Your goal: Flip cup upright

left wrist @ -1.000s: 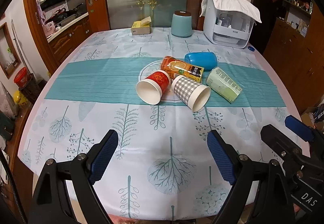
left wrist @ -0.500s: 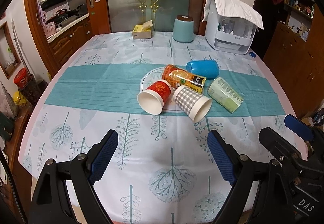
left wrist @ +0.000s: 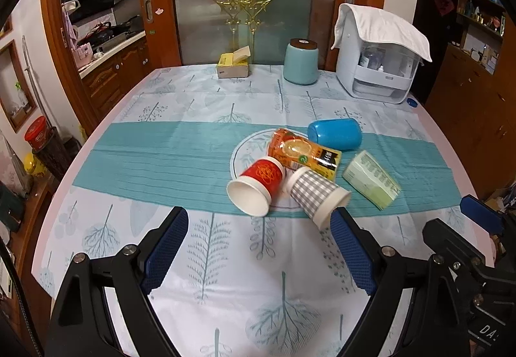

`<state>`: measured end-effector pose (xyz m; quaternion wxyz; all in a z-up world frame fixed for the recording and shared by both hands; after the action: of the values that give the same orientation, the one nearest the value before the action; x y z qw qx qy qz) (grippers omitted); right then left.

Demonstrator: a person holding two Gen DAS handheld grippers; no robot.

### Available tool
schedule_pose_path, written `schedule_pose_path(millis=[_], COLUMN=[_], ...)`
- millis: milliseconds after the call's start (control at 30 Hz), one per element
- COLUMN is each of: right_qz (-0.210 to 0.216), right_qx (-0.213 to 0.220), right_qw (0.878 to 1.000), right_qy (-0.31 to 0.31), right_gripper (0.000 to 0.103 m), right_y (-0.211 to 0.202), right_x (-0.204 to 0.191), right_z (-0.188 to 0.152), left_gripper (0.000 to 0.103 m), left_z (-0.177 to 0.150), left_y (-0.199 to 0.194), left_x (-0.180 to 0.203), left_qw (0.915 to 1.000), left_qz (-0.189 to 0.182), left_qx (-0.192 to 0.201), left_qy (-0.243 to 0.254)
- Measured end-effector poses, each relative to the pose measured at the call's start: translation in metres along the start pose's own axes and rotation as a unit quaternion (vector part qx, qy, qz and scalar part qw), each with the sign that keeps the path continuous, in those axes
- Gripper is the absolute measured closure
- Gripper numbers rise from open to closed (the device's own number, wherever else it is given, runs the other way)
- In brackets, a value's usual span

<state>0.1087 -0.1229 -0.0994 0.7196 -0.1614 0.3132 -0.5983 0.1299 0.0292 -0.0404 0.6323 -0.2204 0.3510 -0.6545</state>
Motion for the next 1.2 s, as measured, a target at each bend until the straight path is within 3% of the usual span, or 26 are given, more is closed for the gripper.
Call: schedule_pose_path(millis=[133,300,567,800,967,1100,1200], right_qz=[-0.006,-0.005,-0.006,-0.003,0.028,0.046,0.048], right_qx=[-0.005,-0.018,-0.043,-0.059,-0.079,-0.102,-0.108], right_qw=[1.000,0.999,0.997,0.994,0.989,0.984,0.984], right_qy=[0.006,0.028,0.069,0.091,0.124,0.140,0.134], right_gripper=[0.026,0.026,0.027,0.027,0.027,0.027,0.027], right_y=[0.012,0.027,0.059,0.081,0.102,0.118,0.123], right_x=[0.005,0.016,0.028,0.031,0.029,0.022,0.017], right_z=[0.003,0.005,0.003,-0.002,-0.011,-0.020,-0.025], left_gripper=[0.014,0.014,0.014,0.015,0.019,0.038,0.039], left_z=[0.007,0.012,0.018,0.006,-0.005,-0.010,-0.008], left_y=[0.012,0.035,0.060,0.103,0.124,0.137,0.141], left_x=[0.002,0.012,0.030,0.034,0.026,0.026,0.023], left_qw=[0.9998,0.9982,0.9864,0.9746,0.9753,0.9736,0.9723], left_qz=[-0.001,-0.037,-0.076,-0.149,-0.138,-0.138,-0.150], left_qx=[0.012,0.012,0.054,0.014,-0.013,-0.035,-0.038], left_qy=[0.017,0.046,0.135,0.167,0.171,0.178,0.175])
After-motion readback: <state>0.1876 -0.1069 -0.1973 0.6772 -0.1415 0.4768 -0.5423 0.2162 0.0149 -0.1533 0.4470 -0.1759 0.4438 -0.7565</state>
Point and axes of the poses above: each gripper's, at about its wrist camera, not at the fingertips, and y roughly the way its jaws point, x to its right, z to its top, the point moved 9 cm from there along y, roughly the way its jaws point, and after that the axes turned 15 degrees about y, right-handed, at the moved point
